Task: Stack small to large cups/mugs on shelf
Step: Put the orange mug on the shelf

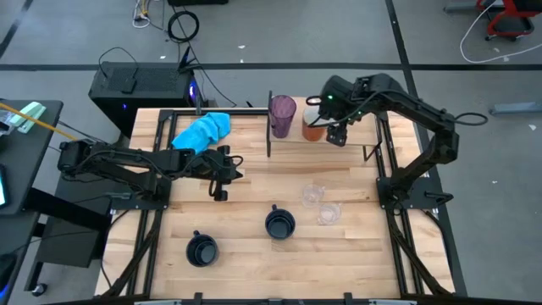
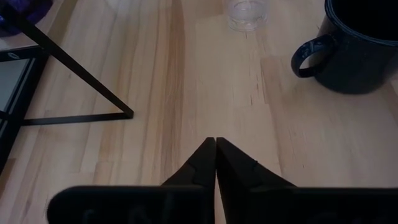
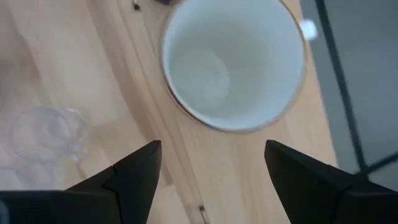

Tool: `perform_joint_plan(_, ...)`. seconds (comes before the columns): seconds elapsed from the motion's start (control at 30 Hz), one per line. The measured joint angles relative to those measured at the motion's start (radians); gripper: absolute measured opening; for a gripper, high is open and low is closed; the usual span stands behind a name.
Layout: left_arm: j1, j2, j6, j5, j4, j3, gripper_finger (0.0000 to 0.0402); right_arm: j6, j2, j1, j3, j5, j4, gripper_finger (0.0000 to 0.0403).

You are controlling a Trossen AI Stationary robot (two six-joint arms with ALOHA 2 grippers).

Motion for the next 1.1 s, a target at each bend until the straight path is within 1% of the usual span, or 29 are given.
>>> perform_joint_plan(0.1, 0.0, 0.0, 0.0, 0.0, 0.0, 0.0, 0.0026, -0.001, -0.001, -0.004, 0.0, 0.044, -0.032, 0.0288)
perform_joint_plan(0.2, 0.0, 0.0, 0.0, 0.0, 0.0, 0.0, 0.0025, -0.012, -0.002, -0.019, -0.028, 0.053, -0.022, 0.0284)
perform_joint_plan(0.43, 0.0, 0.0, -0.001, 0.0, -0.001, 0.0, 0.0012, -0.112, 0.0, -0.066, -0.181, 0.053, 0.033, 0.0275)
perform_joint_plan(0.6, 0.0, 0.0, -0.005, 0.0, -0.001, 0.0, 0.0019, -0.168, 0.0, -0.074, -0.254, 0.051, 0.11, 0.0265)
perform_joint_plan(0.73, 0.0, 0.0, -0.007, 0.0, -0.002, 0.0, 0.0024, -0.195, 0.0, -0.074, -0.28, 0.048, 0.154, 0.0259)
perform_joint_plan(0.97, 0.0, 0.0, -0.008, 0.0, -0.002, 0.0, 0.0013, -0.216, 0.0, -0.074, -0.288, 0.046, 0.227, 0.0258)
perform_joint_plan(1.1, 0.0, 0.0, -0.008, 0.0, -0.003, 0.0, 0.0015, -0.223, 0.0, -0.074, -0.288, 0.046, 0.247, 0.0258)
